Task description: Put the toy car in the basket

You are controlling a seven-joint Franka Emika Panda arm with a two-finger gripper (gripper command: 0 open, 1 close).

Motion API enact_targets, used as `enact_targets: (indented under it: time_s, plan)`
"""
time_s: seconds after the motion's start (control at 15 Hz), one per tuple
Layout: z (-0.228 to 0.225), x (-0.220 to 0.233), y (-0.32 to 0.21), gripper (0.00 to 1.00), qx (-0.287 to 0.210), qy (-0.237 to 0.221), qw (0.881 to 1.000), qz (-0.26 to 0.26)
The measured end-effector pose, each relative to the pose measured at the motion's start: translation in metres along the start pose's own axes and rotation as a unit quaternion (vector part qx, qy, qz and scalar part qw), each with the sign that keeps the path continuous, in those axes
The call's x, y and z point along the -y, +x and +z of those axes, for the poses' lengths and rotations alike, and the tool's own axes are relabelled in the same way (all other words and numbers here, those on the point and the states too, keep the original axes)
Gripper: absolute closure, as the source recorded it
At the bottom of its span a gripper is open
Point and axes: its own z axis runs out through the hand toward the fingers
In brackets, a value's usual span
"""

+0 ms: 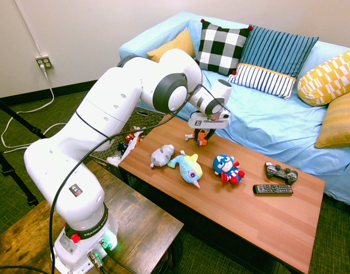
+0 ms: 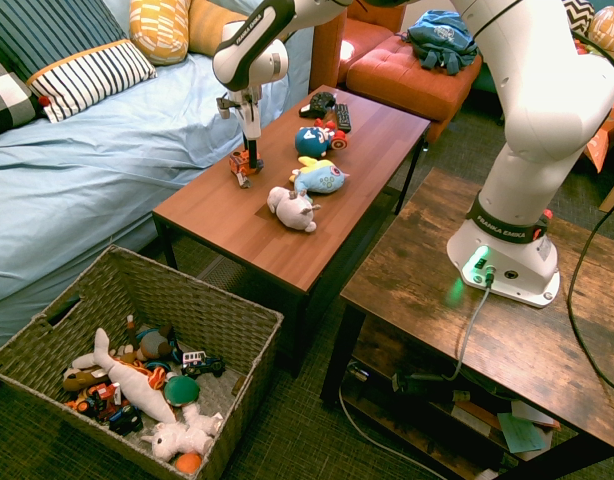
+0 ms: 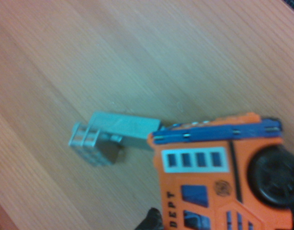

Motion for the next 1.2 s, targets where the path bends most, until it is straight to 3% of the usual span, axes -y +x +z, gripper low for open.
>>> enact_targets:
  time_s: [0.33,0.53,0.67,0.8,1.0,1.13,1.2]
  plan:
    - [-0.003,0.002,0.002,1.00,-0.005,0.003,1.000,-0.001]
    - [-0.047,0.043,0.003,1.00,-0.029,0.019,0.999,-0.023]
    - [-0.093,0.118,-0.011,1.00,-0.038,0.038,0.997,-0.064]
    - [-0.122,0.223,-0.046,1.00,-0.028,0.047,0.993,-0.107]
    - [-0.126,0.373,-0.125,1.00,0.003,0.038,0.986,-0.162]
    - [-0.112,0.437,-0.152,1.00,0.013,0.021,0.985,-0.172]
    - [-0.100,0.453,-0.151,0.00,0.018,0.009,0.986,-0.166]
